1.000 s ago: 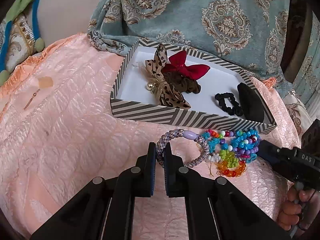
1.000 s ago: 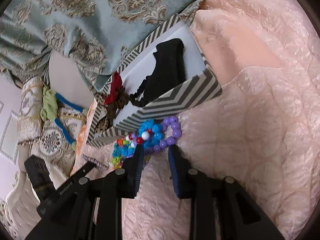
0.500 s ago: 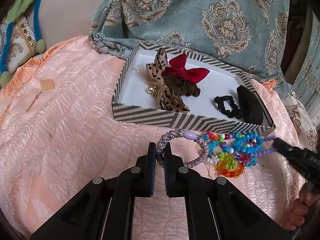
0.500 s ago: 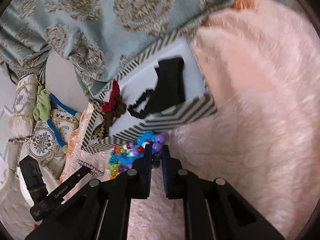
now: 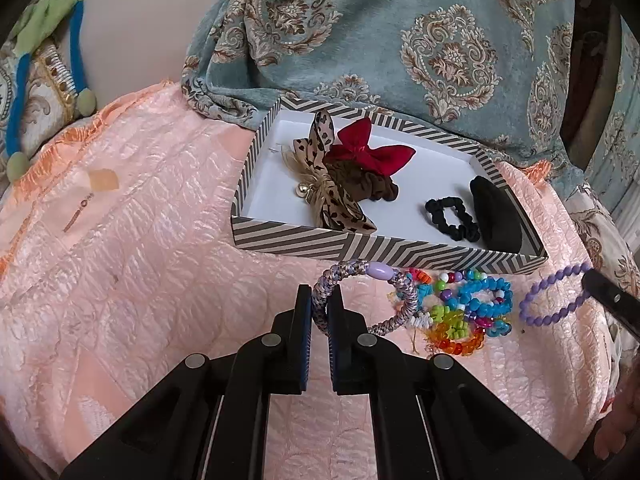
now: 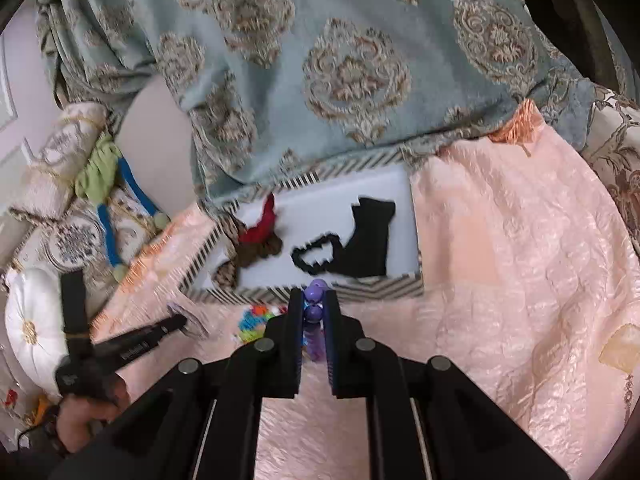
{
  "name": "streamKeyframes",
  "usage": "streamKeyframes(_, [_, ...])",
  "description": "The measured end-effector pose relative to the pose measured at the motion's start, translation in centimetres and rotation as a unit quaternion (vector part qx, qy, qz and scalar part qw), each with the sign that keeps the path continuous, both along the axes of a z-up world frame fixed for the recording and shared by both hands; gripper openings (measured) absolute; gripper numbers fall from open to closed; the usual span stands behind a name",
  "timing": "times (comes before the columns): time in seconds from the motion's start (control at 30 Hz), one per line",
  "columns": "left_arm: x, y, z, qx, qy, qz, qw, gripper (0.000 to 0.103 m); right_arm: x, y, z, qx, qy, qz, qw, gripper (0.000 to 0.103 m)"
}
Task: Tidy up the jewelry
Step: 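Grasp the purple bead bracelet with the right tool and lift it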
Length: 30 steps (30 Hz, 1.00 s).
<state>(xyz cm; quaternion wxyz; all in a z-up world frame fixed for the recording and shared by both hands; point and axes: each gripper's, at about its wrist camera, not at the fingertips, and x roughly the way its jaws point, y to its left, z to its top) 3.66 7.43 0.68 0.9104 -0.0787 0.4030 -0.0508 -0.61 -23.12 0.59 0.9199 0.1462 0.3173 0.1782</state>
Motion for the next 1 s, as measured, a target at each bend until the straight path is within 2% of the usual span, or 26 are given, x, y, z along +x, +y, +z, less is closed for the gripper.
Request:
streamKeyframes(0.1, [0.0, 0.0, 0.0, 0.0, 0.0, 0.0, 1.0, 0.0, 0.1, 0.3, -0.3, -0.012, 0.012, 0.002, 1.0, 0.009])
streamKeyframes(0.27, [0.1, 0.0, 0.0, 0.001, 0.001, -0.001, 1.0, 0.0, -0.1, 0.7, -0.1, -0.027, 0.004, 0.005, 1.0, 0.009])
streamKeyframes(1.0, [0.1, 0.1, -0.2, 0.002, 0.0, -0.002, 1.0, 0.0, -0.1, 1.1, -0.6, -0.033, 0.012, 0.009, 0.999, 0.009])
